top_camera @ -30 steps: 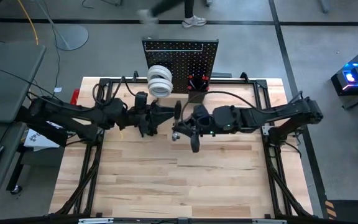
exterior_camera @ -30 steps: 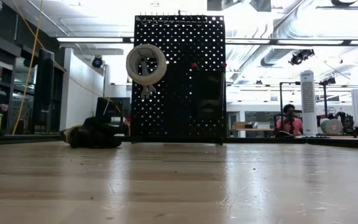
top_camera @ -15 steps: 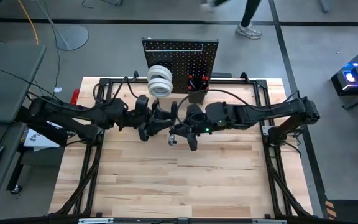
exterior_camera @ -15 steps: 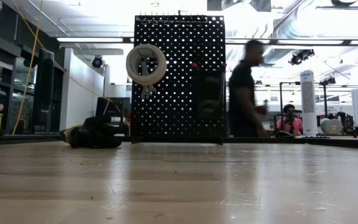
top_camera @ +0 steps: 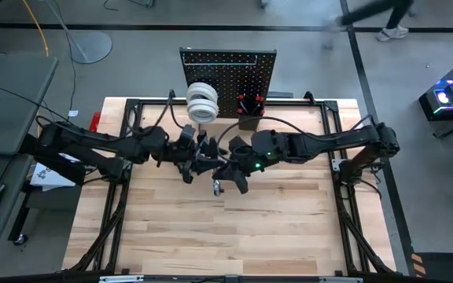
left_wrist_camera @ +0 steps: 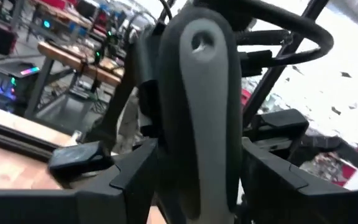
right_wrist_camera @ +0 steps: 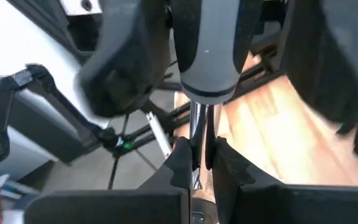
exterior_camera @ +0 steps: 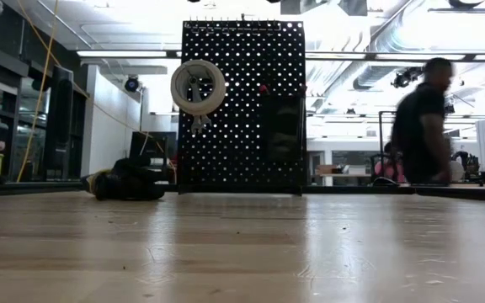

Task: Hang tools onto peg board
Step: Put the black ratchet wrench into the black bin on the peg board

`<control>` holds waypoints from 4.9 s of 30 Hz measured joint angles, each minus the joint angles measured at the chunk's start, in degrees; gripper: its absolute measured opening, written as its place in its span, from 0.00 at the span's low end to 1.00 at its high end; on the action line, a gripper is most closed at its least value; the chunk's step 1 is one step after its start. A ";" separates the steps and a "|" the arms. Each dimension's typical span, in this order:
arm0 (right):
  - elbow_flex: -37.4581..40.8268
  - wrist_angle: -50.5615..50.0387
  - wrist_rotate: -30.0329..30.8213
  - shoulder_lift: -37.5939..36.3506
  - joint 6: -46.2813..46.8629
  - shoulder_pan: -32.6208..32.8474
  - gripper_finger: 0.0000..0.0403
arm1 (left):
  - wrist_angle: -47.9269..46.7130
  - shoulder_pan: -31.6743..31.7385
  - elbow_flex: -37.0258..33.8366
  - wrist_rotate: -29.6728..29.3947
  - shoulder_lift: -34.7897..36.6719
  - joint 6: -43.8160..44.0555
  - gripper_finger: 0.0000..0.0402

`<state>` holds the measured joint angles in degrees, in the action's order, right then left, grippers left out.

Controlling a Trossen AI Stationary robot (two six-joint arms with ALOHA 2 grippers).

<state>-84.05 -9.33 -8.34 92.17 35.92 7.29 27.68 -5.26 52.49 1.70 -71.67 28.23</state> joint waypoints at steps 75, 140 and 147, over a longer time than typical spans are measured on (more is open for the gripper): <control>0.00 11.42 36.20 -0.94 -102.91 6.58 0.43 | -5.83 6.23 3.18 -1.25 0.57 62.99 0.20; 15.37 6.56 52.21 -11.58 -26.66 -16.54 0.07 | -43.56 -21.09 3.15 -57.01 11.59 15.54 0.61; 15.58 7.02 51.50 -7.32 -24.13 -18.84 0.07 | -46.41 -23.45 3.10 -64.70 14.05 14.36 0.61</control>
<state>-68.47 -2.32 43.16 84.86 11.79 -11.55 -18.73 -28.71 55.59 -63.00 -57.62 42.58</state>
